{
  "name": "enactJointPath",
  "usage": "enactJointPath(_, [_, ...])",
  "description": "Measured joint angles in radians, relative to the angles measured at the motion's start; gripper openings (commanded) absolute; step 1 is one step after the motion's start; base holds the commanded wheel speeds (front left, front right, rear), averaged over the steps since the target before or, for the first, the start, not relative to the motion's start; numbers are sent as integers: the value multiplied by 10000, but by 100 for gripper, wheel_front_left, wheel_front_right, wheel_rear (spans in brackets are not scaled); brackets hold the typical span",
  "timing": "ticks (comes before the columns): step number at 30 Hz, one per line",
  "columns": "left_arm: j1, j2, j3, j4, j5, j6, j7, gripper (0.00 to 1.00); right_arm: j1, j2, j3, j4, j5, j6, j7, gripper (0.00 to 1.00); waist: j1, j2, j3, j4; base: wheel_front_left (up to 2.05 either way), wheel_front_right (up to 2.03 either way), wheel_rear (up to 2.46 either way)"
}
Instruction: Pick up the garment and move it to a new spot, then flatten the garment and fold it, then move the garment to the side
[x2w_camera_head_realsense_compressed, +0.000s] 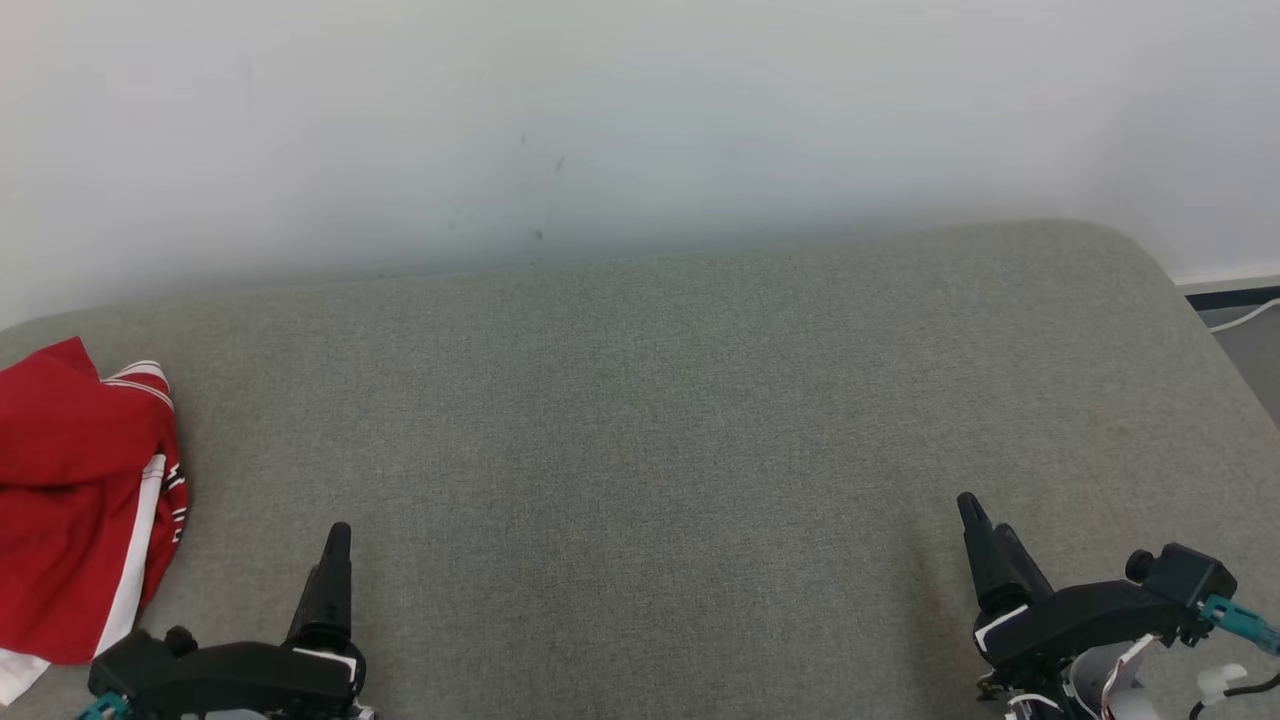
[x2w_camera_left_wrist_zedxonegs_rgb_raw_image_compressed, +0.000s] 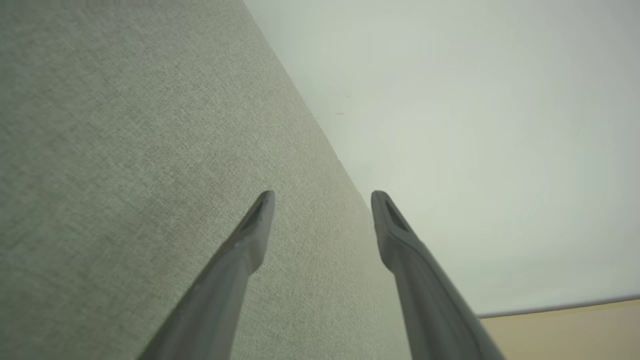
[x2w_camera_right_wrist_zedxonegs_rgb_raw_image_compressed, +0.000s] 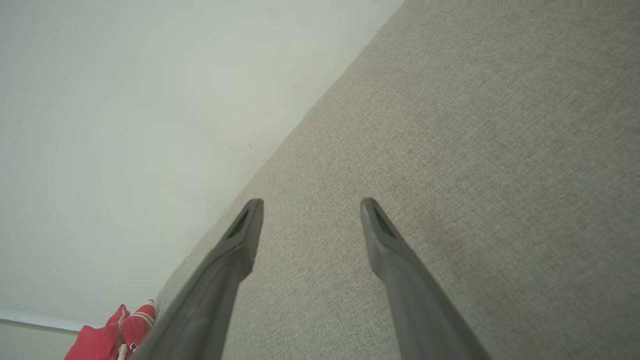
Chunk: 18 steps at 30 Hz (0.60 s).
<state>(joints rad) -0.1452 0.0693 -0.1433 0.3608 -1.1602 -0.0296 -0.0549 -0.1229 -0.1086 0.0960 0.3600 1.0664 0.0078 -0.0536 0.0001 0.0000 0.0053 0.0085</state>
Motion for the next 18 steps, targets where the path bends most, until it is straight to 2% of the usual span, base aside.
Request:
enactJointPath(4, [-131, 115, -265, 0, 671, 123, -169, 100, -123, -59, 163, 59, -656, -84, -123, 100, 0, 0, -9, -4, 0, 0, 0])
enactJointPath(5, [-546, 491, -1183, 77, 2537, 320, -477, 100, -309, -69, 257, 368, -2297, -314, -462, 100, 0, 0, -39, -22, 0, 0, 0])
enactJointPath(18, [-761, 679, -1342, 222, 4358, 830, -961, 100, -523, -56, 575, 483, -4243, -644, -940, 100, 0, 0, -80, -22, 0, 0, 0])
